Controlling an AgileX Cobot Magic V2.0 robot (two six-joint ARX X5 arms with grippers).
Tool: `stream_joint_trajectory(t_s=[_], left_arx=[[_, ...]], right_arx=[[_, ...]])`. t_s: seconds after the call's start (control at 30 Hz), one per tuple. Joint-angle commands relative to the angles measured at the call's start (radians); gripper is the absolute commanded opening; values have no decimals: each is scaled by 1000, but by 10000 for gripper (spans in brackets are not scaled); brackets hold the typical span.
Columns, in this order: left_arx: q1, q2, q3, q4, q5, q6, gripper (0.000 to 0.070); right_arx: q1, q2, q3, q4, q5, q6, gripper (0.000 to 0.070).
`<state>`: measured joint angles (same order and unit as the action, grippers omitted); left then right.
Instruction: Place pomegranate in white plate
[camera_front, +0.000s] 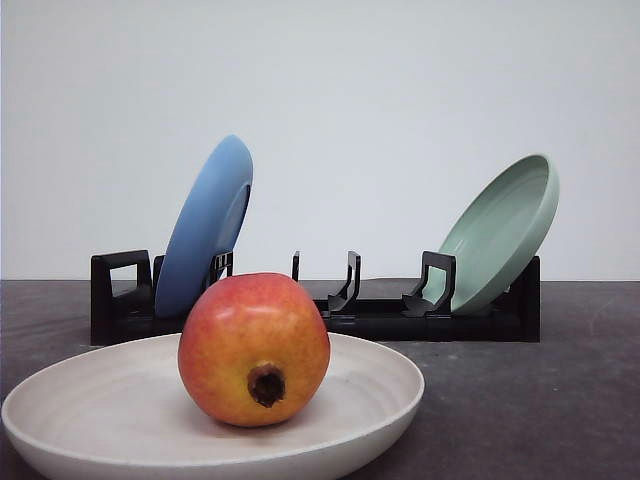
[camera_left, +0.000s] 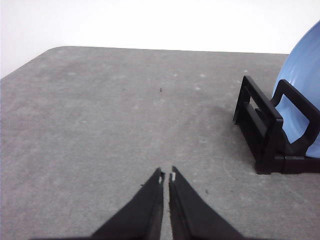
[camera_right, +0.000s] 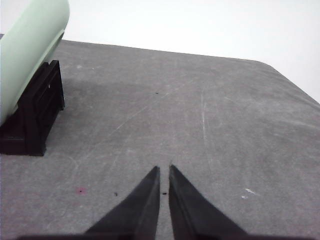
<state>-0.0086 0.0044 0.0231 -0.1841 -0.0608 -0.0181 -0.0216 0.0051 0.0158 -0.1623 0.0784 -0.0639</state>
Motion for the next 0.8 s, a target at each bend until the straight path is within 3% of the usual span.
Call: stream_joint_trajectory(t_s=[0.0,0.77], left_arx=[[2,-2,-11,-3,-2,9,0],[2,-2,-11,-3,-2,9,0]], right_arx=[[0,-2,-4,8,0,0,30],[0,-2,-4,8,0,0,30]])
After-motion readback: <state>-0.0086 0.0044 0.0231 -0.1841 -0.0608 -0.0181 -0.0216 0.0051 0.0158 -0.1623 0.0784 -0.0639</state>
